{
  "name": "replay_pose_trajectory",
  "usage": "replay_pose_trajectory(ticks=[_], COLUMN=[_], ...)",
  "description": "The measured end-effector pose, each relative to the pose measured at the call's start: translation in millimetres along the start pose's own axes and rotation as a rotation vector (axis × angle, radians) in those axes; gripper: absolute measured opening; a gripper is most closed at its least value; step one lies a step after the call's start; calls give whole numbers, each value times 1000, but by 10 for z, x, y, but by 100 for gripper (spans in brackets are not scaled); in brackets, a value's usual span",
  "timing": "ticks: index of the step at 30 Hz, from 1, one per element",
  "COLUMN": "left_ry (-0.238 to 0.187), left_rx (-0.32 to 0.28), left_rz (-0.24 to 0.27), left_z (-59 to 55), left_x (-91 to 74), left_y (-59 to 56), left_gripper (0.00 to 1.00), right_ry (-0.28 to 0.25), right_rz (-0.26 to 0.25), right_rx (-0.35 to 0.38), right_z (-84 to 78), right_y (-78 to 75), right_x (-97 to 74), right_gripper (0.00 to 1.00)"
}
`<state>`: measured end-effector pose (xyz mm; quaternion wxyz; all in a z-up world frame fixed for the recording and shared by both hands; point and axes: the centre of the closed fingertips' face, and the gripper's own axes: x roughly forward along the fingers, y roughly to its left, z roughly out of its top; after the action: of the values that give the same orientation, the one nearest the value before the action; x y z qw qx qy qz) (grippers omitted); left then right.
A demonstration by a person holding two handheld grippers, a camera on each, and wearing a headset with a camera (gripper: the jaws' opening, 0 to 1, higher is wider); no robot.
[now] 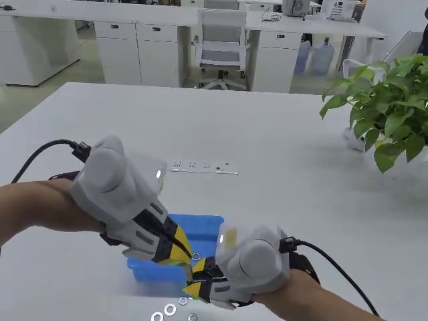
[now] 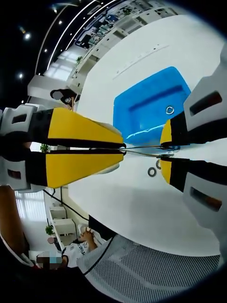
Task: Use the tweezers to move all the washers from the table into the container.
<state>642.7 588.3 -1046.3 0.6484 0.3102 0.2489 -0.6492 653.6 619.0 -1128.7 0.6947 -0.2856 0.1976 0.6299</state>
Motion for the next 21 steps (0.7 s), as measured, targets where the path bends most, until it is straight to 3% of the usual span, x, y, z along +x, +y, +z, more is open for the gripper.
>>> replay_pose_trajectory(ticks=[21], left_ry=[10], left_rx=[-9], left_rz=[-13], left_z=[-98], left_x=[105], left_y=[-138], left_gripper=[5], right_ry=[8], right_rz=[19], right_rx=[-5], right_z=[-112], right_y=[176], right_x=[58], right_gripper=[11])
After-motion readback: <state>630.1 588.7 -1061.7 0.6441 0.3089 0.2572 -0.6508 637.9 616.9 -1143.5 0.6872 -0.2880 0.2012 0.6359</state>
